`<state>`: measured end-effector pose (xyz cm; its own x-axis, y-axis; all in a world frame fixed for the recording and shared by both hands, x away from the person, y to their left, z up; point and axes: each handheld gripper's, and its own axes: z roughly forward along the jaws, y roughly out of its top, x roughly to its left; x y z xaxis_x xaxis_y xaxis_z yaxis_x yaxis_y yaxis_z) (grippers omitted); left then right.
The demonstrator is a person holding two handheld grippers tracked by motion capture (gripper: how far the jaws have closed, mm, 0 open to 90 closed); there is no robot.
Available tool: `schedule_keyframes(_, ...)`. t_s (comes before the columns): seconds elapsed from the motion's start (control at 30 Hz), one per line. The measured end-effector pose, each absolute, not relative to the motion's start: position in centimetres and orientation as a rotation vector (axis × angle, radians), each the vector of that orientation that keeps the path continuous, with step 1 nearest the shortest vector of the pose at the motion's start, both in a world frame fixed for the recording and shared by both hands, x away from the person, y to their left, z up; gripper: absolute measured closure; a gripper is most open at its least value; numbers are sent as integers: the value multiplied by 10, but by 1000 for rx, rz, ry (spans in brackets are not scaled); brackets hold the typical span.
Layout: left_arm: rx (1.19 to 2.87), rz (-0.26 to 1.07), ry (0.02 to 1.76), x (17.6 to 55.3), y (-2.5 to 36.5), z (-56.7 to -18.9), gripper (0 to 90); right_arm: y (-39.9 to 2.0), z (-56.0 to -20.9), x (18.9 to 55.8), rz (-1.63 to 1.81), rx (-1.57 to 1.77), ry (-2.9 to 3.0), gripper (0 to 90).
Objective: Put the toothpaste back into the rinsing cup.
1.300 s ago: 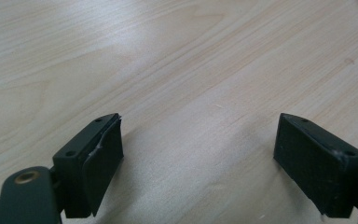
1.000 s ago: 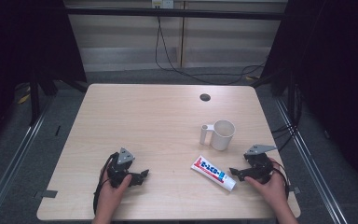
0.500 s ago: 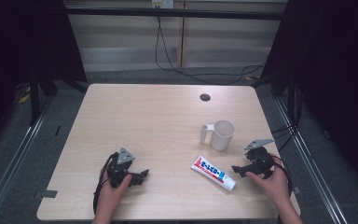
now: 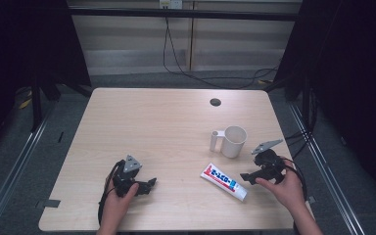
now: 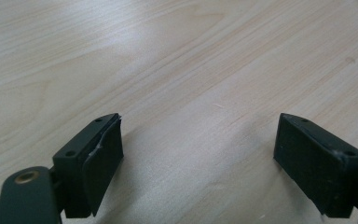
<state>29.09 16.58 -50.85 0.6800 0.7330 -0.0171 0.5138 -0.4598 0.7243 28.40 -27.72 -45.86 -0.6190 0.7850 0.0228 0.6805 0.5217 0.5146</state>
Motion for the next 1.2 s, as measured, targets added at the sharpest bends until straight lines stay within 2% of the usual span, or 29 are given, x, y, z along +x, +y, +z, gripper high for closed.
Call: schedule_keyframes(1.2,2168,388,953,291,166,-508,154,-238,-437,286,674,1104,2637,227)
